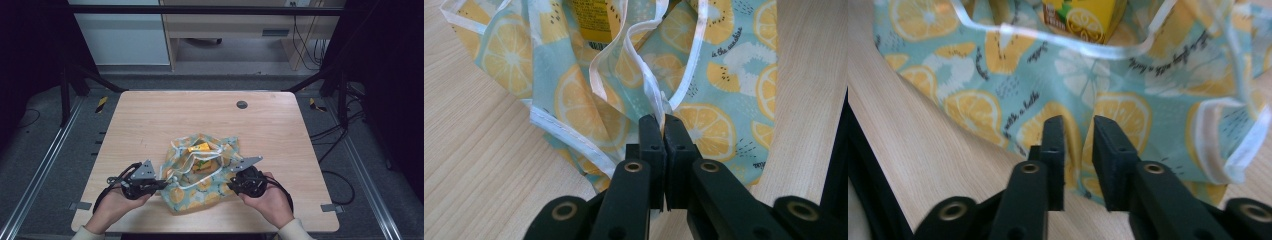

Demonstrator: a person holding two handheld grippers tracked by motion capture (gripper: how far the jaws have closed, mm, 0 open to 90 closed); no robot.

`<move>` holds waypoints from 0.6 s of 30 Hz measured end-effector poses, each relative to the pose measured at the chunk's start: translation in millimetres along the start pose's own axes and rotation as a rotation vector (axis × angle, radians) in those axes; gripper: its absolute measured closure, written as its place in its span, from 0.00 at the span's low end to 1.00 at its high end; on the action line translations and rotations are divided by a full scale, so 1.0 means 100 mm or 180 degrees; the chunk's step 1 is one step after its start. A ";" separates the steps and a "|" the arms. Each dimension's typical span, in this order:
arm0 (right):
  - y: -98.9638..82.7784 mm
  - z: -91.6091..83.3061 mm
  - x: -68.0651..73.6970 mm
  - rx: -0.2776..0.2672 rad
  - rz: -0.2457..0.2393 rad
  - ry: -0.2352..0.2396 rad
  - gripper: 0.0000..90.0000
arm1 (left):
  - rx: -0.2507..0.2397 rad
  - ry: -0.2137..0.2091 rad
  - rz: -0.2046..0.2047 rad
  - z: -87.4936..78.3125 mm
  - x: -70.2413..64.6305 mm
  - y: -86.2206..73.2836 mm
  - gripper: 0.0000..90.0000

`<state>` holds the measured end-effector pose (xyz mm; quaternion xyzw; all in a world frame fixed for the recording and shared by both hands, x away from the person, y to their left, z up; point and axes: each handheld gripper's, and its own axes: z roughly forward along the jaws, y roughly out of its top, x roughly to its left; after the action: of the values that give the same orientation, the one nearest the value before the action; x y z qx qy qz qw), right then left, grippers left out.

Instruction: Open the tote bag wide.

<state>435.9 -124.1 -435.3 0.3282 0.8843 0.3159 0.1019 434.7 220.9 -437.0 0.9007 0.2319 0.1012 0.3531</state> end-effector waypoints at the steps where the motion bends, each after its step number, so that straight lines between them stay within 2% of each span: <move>1: 0.01 -0.02 0.01 -0.0029 0.0010 -0.0004 0.80 | 0.0011 -0.0003 0.0016 0.00 0.00 0.00 0.99; 4: 0.03 -0.06 0.01 -0.0072 0.0009 -0.0014 0.75 | -0.0001 0.0000 0.0020 -0.01 0.00 0.00 0.99; 6: 0.10 -0.14 0.00 -0.0160 -0.0004 -0.0096 0.68 | -0.0016 -0.0005 -0.0003 0.00 0.00 0.00 0.99; 8: 0.12 -0.16 -0.01 -0.0172 0.0003 -0.0129 0.65 | -0.0009 0.0003 -0.0001 0.00 0.00 0.00 0.99; 9: 0.19 -0.17 -0.05 -0.0238 -0.0026 -0.0218 0.61 | -0.0015 -0.0003 -0.0001 0.00 0.00 0.00 0.98; 11: 0.23 -0.17 -0.08 -0.0265 -0.0009 -0.0261 0.59 | -0.0021 -0.0006 -0.0001 0.00 0.00 0.00 0.98; 14: 0.39 -0.09 -0.19 -0.0329 -0.0007 -0.0413 0.54 | -0.0017 -0.0003 0.0009 -0.01 0.01 0.01 0.98; 18: 0.48 0.01 -0.25 -0.0309 -0.0007 -0.0467 0.53 | -0.0028 -0.0012 0.0007 -0.01 0.00 0.01 0.98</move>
<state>480.1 -111.3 -407.1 0.3443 0.8585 0.3334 0.1826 434.8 221.5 -435.7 0.8996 0.2299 0.1009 0.3574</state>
